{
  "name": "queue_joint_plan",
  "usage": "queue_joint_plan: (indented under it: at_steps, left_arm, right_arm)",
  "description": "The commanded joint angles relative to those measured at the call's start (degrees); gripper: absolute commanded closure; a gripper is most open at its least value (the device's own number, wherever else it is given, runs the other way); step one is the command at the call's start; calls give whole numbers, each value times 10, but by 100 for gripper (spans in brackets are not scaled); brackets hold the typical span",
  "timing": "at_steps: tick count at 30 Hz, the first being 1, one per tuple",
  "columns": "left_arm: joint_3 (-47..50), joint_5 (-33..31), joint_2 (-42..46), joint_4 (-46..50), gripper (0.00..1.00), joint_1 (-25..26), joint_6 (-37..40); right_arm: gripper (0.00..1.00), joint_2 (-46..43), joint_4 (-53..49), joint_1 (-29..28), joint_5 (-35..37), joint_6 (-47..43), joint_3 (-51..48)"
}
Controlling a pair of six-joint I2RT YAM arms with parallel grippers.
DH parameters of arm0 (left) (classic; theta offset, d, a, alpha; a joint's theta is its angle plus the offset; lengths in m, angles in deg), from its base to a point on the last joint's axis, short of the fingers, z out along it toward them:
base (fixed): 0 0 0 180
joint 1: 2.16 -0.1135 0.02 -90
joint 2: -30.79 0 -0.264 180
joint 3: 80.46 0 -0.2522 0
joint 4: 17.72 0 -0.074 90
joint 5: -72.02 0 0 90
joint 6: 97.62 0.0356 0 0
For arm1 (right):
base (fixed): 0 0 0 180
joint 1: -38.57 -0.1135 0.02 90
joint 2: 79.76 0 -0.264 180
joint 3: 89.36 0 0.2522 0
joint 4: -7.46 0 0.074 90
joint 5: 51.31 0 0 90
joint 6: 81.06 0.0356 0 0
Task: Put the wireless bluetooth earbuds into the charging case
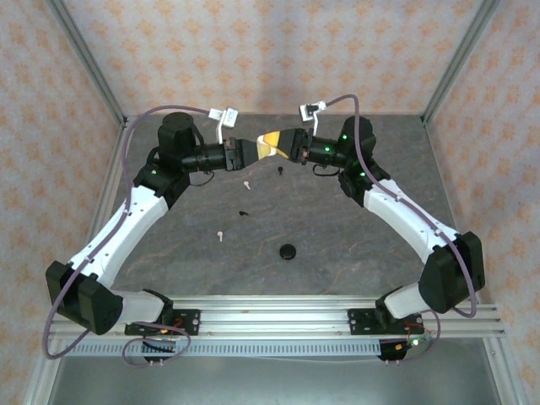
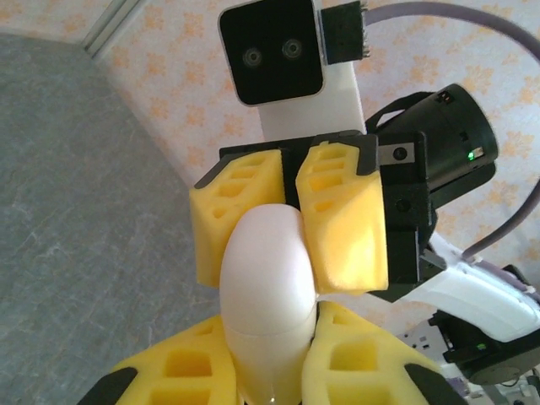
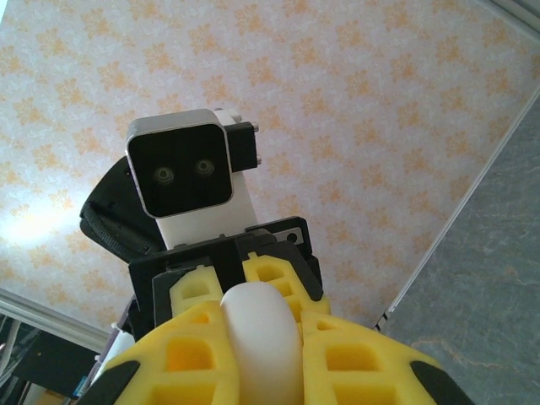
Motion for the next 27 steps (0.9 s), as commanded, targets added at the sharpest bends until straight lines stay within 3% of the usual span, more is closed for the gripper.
queue_joint_plan:
  at_steps: [1,5,8,16,19,27]
  left_arm:
    - [-14,-43,6,69,100,2,82]
    - [-9,-38,20,112,100,2,167]
    - [-17,-31,22,159,100,2,224]
    - [-9,-33,42,194,100,2,295]
    - [-2,-27,45,209,100,2,317]
    - [48,-42,72,177,100,-1,332]
  right_arm:
    - [92,-25,-21,-7,-18,-41,10]
    - [75,-31,-104,-7,-17,-106,23]
    - [69,-30,-174,-7,-12,-158,36]
    - [65,-13,-362,-6,75,-274,84]
    - [64,-9,-376,-4,113,-269,95]
    - [63,4,-371,-3,115,-234,102]
